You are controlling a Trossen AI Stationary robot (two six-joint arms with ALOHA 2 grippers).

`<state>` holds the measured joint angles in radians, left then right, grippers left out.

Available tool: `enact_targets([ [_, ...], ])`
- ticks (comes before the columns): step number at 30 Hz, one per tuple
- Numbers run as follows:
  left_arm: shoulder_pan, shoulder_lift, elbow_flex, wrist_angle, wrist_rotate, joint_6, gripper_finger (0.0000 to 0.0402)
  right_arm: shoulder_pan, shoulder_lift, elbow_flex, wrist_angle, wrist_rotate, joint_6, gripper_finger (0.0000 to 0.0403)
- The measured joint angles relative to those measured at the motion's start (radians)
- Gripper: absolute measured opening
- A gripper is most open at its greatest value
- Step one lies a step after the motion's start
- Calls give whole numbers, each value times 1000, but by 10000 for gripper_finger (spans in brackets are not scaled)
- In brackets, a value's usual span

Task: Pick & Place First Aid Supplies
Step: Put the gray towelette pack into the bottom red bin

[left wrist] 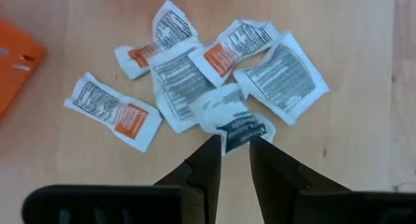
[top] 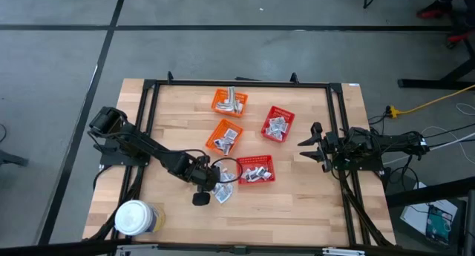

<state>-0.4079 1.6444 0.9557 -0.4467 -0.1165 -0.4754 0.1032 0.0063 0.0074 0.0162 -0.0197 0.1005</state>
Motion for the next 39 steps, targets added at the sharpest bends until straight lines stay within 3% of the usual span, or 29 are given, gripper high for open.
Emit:
enact_targets([
  [9,23,0,-57,82,-11,-12,74,0,0,0,0,0,0,163],
  [17,51,0,-83,131,79,5,79,0,0,0,0,0,0,163],
  [30,51,67,-83,141,117,21,74,0,0,0,0,0,0,163],
  [39,49,68,-83,141,164,-6,6,0,0,0,0,0,0,163],
])
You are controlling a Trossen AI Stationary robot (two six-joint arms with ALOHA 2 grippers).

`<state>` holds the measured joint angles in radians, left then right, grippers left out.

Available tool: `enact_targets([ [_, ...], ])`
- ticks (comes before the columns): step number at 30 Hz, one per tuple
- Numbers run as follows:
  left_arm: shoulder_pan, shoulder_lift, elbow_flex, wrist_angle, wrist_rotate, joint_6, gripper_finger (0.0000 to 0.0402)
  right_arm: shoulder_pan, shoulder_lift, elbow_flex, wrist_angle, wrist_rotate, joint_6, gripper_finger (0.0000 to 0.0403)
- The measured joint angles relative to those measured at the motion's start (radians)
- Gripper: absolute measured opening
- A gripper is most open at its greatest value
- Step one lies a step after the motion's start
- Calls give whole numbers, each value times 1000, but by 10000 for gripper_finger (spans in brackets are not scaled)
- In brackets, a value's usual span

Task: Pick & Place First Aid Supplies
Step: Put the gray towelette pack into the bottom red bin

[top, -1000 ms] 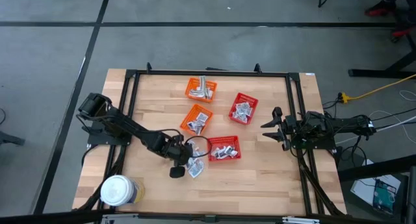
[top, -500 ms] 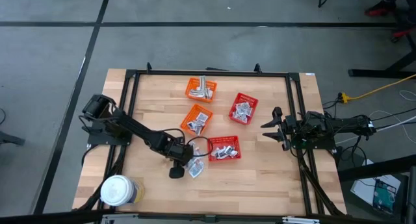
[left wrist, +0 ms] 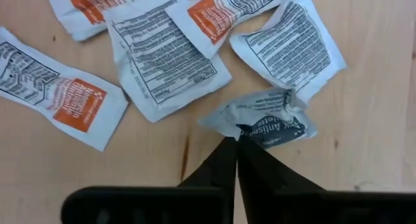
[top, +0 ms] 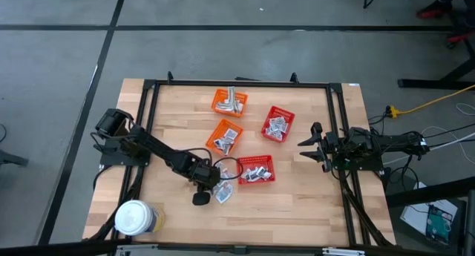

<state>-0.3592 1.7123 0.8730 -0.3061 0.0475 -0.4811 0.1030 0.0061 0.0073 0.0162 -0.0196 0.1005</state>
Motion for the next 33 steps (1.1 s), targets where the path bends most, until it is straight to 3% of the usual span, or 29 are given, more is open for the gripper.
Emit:
enact_targets([
  [7,0,-6,29,-3,55,-3,2,0,0,0,0,0,0,163],
  [15,0,-16,155,-23,93,102,1,0,0,0,0,0,0,163],
  [22,25,-16,240,-82,67,266,1,0,0,0,0,0,0,163],
  [33,148,-14,296,8,-12,407,2,0,0,0,0,0,0,163],
])
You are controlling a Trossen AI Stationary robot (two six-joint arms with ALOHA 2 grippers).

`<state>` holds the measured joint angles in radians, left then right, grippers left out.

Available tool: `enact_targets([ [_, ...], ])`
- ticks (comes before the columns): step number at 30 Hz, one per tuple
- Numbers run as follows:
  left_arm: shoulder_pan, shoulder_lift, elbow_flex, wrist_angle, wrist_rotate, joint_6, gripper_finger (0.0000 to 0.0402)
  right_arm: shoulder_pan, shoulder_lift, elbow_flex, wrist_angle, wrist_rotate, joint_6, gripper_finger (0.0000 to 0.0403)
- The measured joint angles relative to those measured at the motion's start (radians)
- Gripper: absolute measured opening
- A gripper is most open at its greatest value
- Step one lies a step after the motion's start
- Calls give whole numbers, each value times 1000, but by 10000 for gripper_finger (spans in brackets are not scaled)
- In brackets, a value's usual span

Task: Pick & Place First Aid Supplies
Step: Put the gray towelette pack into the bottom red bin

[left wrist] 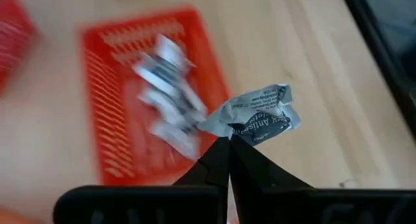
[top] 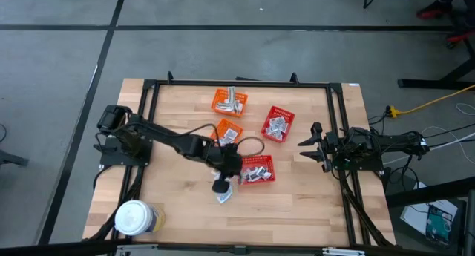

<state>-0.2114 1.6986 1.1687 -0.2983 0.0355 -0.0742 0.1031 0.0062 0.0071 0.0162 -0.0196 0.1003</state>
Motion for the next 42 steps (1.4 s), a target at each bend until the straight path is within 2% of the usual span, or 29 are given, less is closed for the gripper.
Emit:
enact_targets([
  [6,74,17,1,166,-85,-6,2,0,0,0,0,0,0,163],
  [16,98,18,0,217,-188,-16,2,0,0,0,0,0,0,163],
  [23,96,18,0,213,-188,-17,3,0,0,0,0,0,0,163],
  [32,95,18,0,217,-105,-15,5,0,0,0,0,0,0,163],
  [35,86,18,0,216,-71,17,2,0,0,0,0,0,0,163],
  [42,71,18,0,203,-68,78,13,0,0,0,0,0,0,163],
])
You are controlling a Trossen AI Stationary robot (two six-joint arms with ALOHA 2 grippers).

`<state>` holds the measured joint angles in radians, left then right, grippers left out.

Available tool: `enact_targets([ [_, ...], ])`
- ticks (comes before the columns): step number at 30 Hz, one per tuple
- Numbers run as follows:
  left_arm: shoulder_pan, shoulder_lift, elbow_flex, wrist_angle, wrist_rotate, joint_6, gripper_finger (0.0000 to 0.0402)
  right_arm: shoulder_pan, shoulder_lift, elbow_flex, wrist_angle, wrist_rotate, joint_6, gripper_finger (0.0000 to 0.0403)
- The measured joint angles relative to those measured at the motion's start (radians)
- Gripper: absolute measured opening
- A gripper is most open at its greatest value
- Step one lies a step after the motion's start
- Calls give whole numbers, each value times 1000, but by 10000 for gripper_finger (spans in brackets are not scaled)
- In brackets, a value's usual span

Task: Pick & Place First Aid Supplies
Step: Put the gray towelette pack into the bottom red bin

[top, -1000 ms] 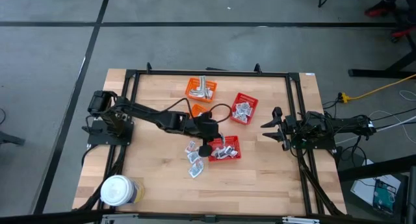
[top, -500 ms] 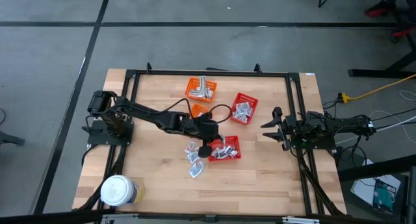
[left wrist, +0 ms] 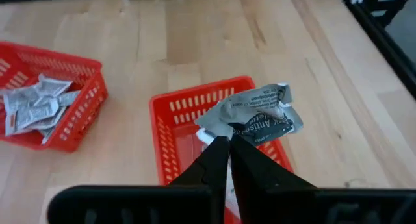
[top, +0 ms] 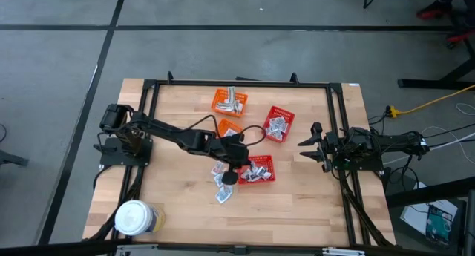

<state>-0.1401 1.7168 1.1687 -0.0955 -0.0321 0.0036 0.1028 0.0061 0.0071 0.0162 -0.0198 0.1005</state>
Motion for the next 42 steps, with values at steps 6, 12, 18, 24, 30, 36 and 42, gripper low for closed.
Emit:
enact_targets([
  [6,6,0,0,-50,-22,-44,49,0,0,0,0,0,0,163],
  [12,6,-2,0,-103,9,-164,76,0,0,0,0,0,0,163],
  [18,-10,-27,0,-236,0,-234,79,0,0,0,0,0,0,163],
  [24,-55,-86,-1,-324,-97,-291,77,0,0,0,0,0,0,163],
  [30,-104,-102,-2,-385,-208,-372,74,0,0,0,0,0,0,163],
  [36,-129,-116,-98,-337,-212,-500,77,0,0,0,0,0,0,163],
  [42,-155,-125,-181,-313,-210,-611,78,0,0,0,0,0,0,163],
])
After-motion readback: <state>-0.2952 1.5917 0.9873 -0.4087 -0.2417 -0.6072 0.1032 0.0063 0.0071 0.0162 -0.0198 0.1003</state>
